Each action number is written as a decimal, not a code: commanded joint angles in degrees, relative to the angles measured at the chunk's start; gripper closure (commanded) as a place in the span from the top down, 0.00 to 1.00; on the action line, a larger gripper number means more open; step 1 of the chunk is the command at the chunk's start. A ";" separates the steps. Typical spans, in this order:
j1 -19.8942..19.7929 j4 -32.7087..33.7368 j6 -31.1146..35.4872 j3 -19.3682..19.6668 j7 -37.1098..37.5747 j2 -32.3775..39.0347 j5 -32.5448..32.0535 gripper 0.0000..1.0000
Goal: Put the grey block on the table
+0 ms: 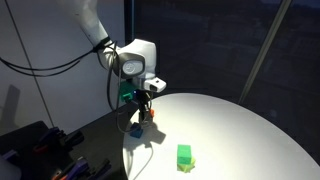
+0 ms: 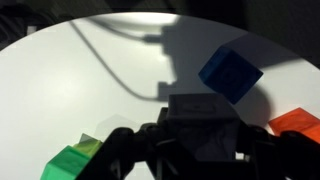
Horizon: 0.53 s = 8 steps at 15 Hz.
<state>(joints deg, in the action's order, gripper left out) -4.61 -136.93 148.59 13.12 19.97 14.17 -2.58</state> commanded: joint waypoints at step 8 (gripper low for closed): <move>-3.87 1.03 1.53 1.73 -0.74 2.72 1.34 0.30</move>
<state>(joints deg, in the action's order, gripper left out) -7.69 -136.79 149.24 14.81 19.97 15.45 -2.52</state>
